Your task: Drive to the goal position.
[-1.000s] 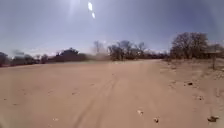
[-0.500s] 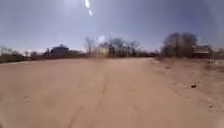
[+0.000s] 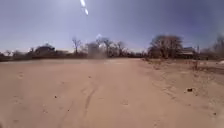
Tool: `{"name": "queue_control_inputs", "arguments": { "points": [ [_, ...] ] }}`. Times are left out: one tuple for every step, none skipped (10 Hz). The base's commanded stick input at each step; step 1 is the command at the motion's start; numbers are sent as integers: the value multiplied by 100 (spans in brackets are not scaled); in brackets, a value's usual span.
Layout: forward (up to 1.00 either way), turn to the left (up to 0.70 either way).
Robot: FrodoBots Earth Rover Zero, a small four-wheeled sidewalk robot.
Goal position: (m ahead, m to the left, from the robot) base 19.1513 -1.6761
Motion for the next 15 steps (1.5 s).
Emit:
{"name": "queue_control_inputs", "arguments": {
  "points": [
    [100, 0],
    [100, 0],
    [100, 0],
    [100, 0],
    [100, 0],
    [100, 0],
    [100, 0],
    [100, 0],
    [100, 0],
    [100, -2],
    [100, -9],
    [100, -17],
    [100, -24],
    [100, -20],
    [100, -9]
  ]
}}
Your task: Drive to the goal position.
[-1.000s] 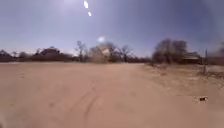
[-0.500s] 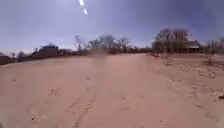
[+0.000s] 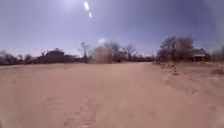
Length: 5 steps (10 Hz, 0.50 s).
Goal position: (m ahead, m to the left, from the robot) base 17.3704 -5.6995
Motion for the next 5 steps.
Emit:
{"name": "queue_control_inputs", "arguments": {
  "points": [
    [100, 0],
    [100, 0],
    [100, 0],
    [100, 0],
    [100, 0]
  ]
}}
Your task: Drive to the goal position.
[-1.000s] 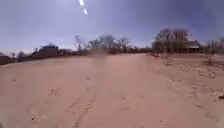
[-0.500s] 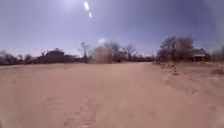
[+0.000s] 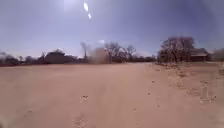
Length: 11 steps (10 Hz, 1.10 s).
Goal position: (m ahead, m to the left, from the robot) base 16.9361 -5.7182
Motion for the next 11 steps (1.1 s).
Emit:
{"name": "queue_control_inputs", "arguments": {
  "points": [
    [100, 0],
    [100, 0],
    [100, 0],
    [100, 0],
    [100, 0],
    [100, 0],
    [100, 0],
    [100, 0],
    [100, 0],
    [100, 0],
    [100, 0]
  ]
}}
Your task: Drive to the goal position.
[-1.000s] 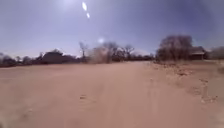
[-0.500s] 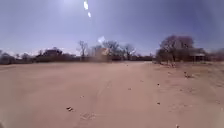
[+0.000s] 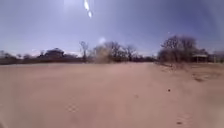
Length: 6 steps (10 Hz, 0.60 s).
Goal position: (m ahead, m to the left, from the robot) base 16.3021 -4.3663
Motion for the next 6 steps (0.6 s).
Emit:
{"name": "queue_control_inputs", "arguments": {
  "points": [
    [100, 0],
    [100, 0],
    [100, 0],
    [100, 0],
    [100, 0],
    [100, 0]
  ]
}}
